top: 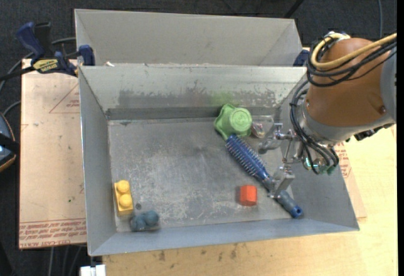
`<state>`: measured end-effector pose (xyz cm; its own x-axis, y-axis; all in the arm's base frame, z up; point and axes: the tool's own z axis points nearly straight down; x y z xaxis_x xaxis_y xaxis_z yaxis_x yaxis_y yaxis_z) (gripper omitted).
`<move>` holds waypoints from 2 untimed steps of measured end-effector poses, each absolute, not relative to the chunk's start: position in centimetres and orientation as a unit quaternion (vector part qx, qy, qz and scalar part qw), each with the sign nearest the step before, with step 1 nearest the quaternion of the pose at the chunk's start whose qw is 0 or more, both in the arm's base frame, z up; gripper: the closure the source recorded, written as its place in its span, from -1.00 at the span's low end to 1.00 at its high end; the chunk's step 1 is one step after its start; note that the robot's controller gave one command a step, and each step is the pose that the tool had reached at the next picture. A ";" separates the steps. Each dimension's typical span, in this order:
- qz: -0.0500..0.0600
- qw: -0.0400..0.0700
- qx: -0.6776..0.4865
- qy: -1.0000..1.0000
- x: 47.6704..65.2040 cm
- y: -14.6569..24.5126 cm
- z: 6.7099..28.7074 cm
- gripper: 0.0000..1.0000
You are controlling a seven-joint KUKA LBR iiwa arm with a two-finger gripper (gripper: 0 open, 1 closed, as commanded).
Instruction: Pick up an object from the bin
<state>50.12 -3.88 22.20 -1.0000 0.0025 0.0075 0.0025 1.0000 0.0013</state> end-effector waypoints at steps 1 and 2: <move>-0.001 -0.003 0.114 -0.993 51.4 -9.0 7.6 -1.00; 0.003 -0.004 0.268 -0.963 52.4 -3.0 7.5 -1.00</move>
Offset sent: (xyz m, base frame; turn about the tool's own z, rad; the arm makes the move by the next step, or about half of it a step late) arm 0.0109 -0.0522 -0.1456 -0.2323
